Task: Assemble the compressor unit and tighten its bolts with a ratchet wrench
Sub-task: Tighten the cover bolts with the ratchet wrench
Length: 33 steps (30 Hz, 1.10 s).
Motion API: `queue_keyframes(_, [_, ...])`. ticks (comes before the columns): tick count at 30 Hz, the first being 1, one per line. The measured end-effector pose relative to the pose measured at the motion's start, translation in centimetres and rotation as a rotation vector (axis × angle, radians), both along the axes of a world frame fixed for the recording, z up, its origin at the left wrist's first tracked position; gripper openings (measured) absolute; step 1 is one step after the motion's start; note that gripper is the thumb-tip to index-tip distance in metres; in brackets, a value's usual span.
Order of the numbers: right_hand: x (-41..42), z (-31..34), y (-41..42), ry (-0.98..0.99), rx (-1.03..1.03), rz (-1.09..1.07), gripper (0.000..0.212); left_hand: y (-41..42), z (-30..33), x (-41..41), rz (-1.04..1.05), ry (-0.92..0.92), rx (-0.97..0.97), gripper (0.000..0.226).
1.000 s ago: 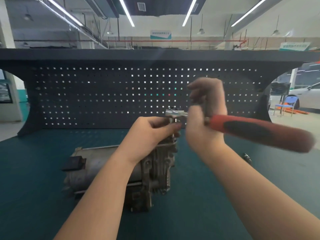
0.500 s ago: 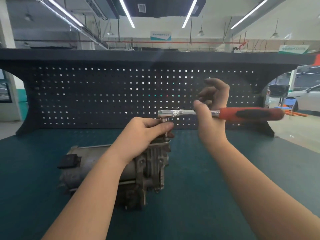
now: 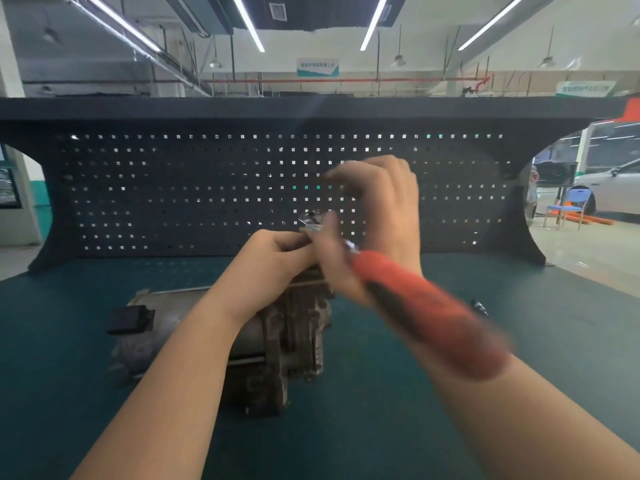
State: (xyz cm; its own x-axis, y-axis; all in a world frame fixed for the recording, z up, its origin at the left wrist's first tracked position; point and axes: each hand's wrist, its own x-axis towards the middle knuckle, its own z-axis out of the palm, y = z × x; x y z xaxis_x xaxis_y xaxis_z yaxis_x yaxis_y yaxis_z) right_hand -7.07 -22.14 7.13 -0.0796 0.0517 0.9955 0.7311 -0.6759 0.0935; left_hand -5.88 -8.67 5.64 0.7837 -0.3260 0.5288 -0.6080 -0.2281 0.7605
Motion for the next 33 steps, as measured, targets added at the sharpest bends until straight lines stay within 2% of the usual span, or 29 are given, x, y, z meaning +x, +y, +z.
queue_keyframes(2, [1.7,-0.2,-2.2,0.094,0.078,0.213,0.026,0.2,-0.3,0.7,-0.069,0.086,-0.087,0.018])
queue_keyframes(4, [3.0,-0.2,-3.3,0.300,0.232,0.385,0.021,0.2,-0.4,1.0,-0.061,0.111,-0.120,0.028])
queue_keyframes(6, [3.6,-0.2,-3.5,0.466,0.345,0.503,0.028,0.2,-0.6,1.3,-0.018,0.094,-0.105,0.028])
queue_keyframes(7, [3.3,-0.2,-3.2,0.453,0.363,0.528,0.033,0.1,-0.6,1.4,0.001,0.081,-0.094,0.026])
queue_keyframes(10, [1.3,-0.2,-1.3,0.168,0.239,0.427,0.045,0.1,-0.6,1.3,0.026,0.060,-0.087,0.019])
queue_keyframes(13, [-0.8,-0.2,1.7,0.050,-0.042,0.041,0.046,-0.1,-0.5,1.0,-0.004,0.054,-0.098,0.013])
queue_keyframes(15, [-1.4,-0.7,3.6,0.029,-0.141,-0.146,0.046,-0.2,-0.7,0.9,0.004,0.067,-0.088,0.025])
queue_keyframes(18, [-1.0,-0.8,3.1,0.035,-0.073,-0.094,0.044,0.0,-0.6,1.0,0.087,0.079,-0.068,0.024])
queue_keyframes(21, [0.6,-0.9,-0.1,0.033,0.101,0.147,0.027,0.2,-0.4,0.6,-0.029,0.117,-0.089,0.018])
queue_keyframes(23, [1.5,-0.6,-1.6,0.193,0.258,0.314,0.009,0.2,-0.5,0.6,-0.054,0.148,-0.087,0.027])
queue_keyframes(25, [2.4,-0.4,-2.0,0.399,0.421,0.465,0.014,0.2,-0.5,0.9,-0.020,0.128,-0.100,0.029])
queue_keyframes(26, [2.5,-0.5,-1.9,0.431,0.469,0.502,0.017,0.1,-0.5,1.0,-0.009,0.118,-0.109,0.029])
queue_keyframes(28, [1.8,-1.0,-0.8,0.286,0.446,0.414,0.016,0.1,-0.5,1.0,-0.022,0.081,-0.112,0.025])
queue_keyframes(30, [0.5,-1.6,0.8,0.092,0.234,0.175,0.016,-0.2,-0.4,0.5,-0.052,0.042,-0.116,0.010])
queue_keyframes(32, [-0.5,-1.4,2.0,-0.024,0.063,0.011,0.024,-0.1,-0.7,0.8,-0.005,-0.006,-0.097,0.035])
queue_keyframes(33, [-0.9,-0.9,2.2,-0.005,0.042,0.003,0.027,-0.1,-0.8,1.0,0.037,-0.023,-0.071,0.033])
